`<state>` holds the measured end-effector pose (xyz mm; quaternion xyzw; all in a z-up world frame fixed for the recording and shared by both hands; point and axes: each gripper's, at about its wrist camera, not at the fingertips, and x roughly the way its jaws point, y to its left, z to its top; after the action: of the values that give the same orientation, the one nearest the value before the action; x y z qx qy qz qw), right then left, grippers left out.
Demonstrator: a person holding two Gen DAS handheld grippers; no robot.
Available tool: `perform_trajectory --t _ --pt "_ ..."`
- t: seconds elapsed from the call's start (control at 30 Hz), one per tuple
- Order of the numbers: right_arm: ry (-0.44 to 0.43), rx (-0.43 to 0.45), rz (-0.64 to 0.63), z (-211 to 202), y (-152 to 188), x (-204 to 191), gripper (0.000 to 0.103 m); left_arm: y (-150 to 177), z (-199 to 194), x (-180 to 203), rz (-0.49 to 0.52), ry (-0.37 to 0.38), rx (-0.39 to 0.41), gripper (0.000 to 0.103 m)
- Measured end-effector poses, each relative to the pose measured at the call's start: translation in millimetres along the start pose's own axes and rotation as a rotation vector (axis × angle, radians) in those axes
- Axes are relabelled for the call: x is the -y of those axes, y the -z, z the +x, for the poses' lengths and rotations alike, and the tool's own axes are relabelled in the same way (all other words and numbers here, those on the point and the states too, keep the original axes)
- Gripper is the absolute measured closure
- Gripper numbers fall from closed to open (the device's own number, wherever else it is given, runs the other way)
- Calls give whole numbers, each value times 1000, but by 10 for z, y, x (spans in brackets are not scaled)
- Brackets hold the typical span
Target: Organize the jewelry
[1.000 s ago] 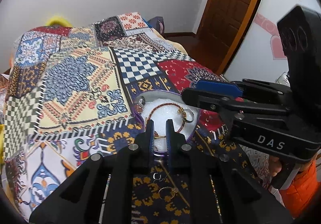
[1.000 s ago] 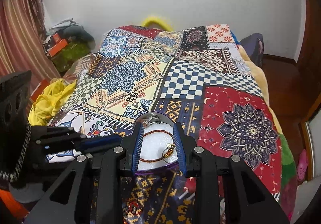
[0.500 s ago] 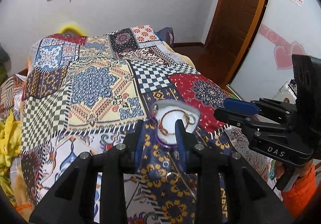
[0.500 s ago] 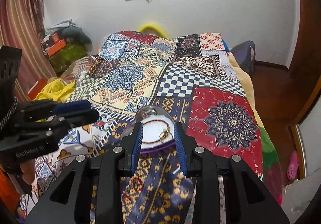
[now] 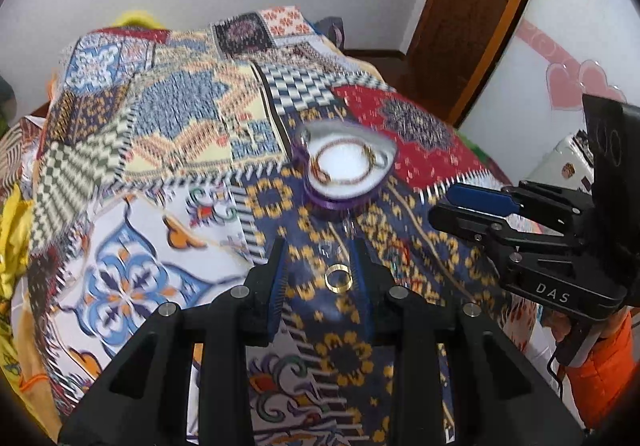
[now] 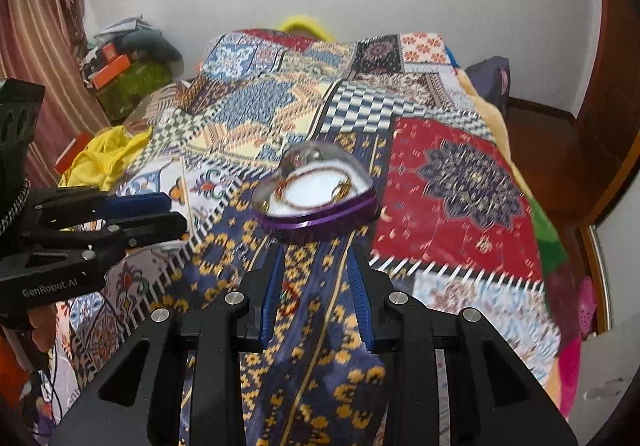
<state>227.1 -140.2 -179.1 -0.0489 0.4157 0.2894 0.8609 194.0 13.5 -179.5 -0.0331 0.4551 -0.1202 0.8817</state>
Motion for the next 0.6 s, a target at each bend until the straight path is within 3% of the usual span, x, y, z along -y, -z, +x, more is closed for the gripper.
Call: perform_trajectory --t 0.4,0.6 --pt "-50 -107 -39 299 254 -202 74 237 186 -14 -14 26 -68 73" --pt "-1 -71 -98 291 356 -275 74 290 279 -15 -32 64 -92 73"
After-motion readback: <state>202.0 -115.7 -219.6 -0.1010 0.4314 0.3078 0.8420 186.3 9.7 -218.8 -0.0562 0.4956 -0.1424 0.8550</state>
